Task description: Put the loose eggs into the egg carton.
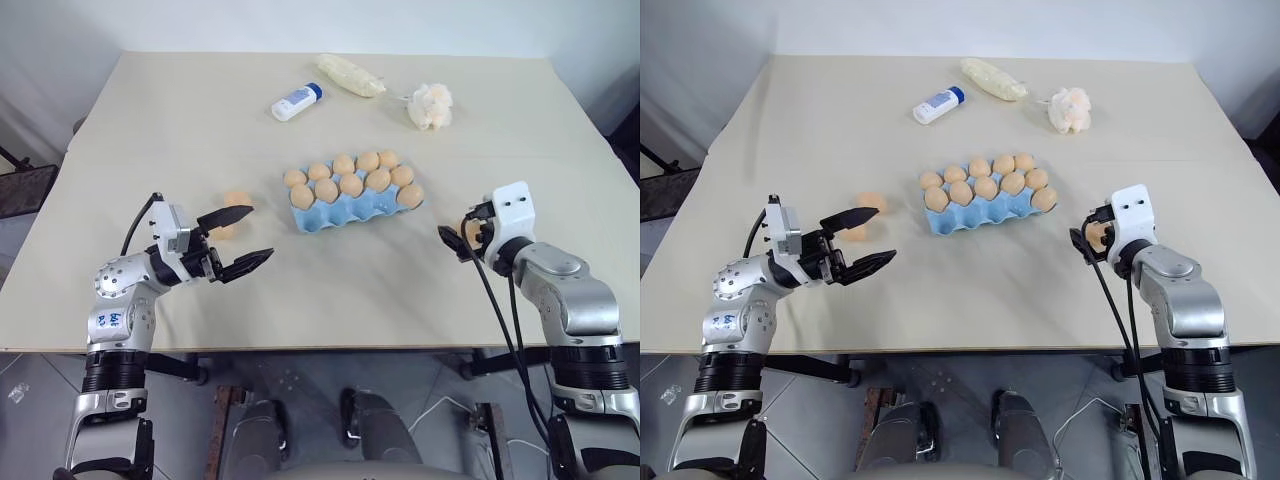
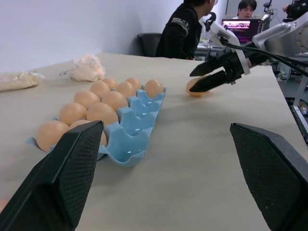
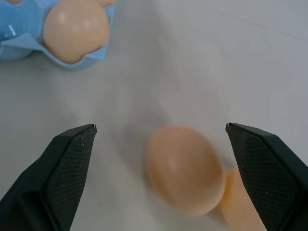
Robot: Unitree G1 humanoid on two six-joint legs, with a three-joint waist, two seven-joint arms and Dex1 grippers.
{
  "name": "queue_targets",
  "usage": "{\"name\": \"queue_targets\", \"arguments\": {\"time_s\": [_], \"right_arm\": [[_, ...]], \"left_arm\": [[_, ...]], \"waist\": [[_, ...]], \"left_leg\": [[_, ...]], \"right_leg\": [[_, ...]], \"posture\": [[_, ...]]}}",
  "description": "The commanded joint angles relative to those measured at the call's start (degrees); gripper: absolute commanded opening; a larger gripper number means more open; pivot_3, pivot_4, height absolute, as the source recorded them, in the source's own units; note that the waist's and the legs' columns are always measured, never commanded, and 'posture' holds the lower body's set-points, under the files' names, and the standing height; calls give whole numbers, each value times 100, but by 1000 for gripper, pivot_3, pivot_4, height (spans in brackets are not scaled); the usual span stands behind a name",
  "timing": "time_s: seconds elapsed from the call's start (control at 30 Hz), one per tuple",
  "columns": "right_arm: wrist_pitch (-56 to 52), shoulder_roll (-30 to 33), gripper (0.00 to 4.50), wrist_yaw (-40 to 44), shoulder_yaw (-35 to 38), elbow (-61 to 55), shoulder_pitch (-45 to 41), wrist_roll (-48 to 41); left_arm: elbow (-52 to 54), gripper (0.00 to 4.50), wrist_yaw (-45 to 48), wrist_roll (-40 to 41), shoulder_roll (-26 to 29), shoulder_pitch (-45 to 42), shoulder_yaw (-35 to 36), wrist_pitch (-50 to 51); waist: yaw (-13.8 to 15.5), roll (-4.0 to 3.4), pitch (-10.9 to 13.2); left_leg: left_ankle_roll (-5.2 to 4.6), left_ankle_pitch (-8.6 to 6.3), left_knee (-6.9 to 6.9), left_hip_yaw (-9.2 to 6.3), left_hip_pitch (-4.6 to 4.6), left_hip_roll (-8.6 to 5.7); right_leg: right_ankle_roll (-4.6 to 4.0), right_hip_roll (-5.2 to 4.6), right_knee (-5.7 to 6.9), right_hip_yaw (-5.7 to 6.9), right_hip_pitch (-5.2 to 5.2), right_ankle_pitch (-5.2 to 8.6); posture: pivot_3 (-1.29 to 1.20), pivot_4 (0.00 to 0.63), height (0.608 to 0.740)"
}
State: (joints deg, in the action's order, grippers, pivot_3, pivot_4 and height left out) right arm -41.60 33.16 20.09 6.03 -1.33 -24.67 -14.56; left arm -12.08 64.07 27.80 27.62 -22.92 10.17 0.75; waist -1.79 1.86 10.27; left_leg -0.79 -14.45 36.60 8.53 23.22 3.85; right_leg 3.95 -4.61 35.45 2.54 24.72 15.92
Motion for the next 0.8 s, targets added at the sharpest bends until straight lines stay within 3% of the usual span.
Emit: {"name": "queue_targets", "arguments": {"time_s": [0.03,0.37,0.5,0.67,0.8], "right_arm": [[45,-17,4500,15,-42,122,-206,128],[-32,21,4500,119,-297,673,-520,440],[-33,29,3624,180,-303,667,-595,460],[-59,36,1862,325,-284,455,-635,434],[-158,38,1616,426,-237,181,-724,372]], "left_arm": [[117,4489,-37,76,-8,-65,26,-24],[139,4489,-142,70,-22,-29,54,-44],[172,4500,-195,76,3,12,88,-45],[184,4500,-252,76,12,35,103,-62],[182,4500,-285,77,6,35,102,-70]], "waist": [[-3,0,0],[-2,-2,1],[-2,-6,4],[0,-9,5],[-3,-12,8]], "left_leg": [[0,0,0,0,0,0],[1,-1,0,2,1,0],[1,0,0,2,1,1],[1,-1,-1,2,2,0],[1,-1,-2,2,2,1]], "right_leg": [[0,0,0,0,0,0],[0,-1,-2,-1,1,0],[0,-1,0,-1,2,0],[0,-2,-2,-1,2,0],[0,-2,-2,-1,4,0]], "posture": [[0,150,740],[0,150,740],[0,150,740],[0,150,740],[0,150,740]]}}
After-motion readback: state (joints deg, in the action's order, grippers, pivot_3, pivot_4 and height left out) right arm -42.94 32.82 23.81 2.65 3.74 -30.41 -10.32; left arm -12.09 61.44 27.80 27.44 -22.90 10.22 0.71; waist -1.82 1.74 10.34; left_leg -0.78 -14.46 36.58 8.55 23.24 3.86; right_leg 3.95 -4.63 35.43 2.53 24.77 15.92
